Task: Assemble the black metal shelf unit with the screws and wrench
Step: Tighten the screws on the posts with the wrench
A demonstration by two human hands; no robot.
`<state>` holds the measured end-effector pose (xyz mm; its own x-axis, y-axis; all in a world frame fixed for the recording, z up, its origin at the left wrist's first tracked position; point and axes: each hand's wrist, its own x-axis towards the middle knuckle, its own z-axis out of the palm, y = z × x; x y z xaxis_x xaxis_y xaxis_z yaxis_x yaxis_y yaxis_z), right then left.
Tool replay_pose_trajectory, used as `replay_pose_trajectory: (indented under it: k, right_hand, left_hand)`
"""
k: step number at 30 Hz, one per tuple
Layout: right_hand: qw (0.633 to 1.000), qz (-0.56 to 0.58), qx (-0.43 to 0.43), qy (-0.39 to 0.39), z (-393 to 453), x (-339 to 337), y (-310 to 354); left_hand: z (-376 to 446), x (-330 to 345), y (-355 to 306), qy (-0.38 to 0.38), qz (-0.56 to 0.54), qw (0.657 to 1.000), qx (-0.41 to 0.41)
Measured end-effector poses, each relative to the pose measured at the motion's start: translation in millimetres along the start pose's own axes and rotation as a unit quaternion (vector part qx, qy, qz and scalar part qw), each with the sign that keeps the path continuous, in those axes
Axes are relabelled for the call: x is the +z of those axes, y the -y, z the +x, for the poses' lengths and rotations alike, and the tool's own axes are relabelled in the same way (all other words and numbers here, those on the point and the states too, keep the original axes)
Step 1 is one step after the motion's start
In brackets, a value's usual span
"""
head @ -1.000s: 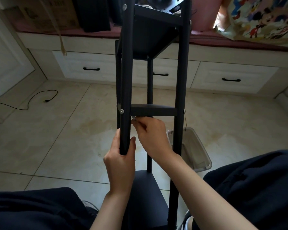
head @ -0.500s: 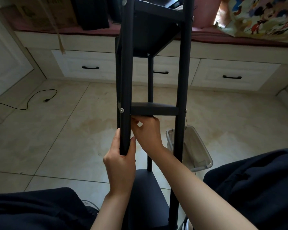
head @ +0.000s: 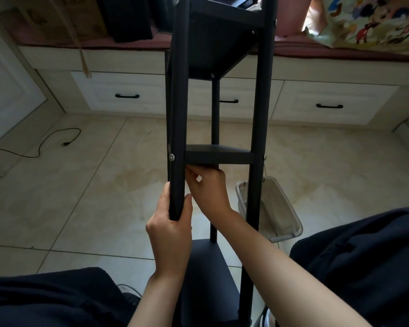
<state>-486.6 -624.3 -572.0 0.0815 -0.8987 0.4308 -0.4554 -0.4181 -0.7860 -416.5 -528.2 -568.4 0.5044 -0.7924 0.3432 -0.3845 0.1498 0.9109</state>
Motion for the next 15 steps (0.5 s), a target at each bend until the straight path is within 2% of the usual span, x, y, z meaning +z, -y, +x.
replay_pose_trajectory:
  k: [3, 11, 15]
  right_hand:
    - [0.997, -0.019, 0.033, 0.069, -15, -12, 1]
    - [0.977, -0.104, 0.048, 0.178, -35, -80, 39]
    - [0.982, -0.108, 0.014, 0.157, -13, -128, 60]
  left_hand:
    - [1, 0, 0, 0.005, -0.001, 1.000, 0.001]
    - [-2, -1, 0, 0.017, 0.004, 1.000, -0.003]
    - [-3, -1, 3, 0.012, 0.008, 1.000, -0.020]
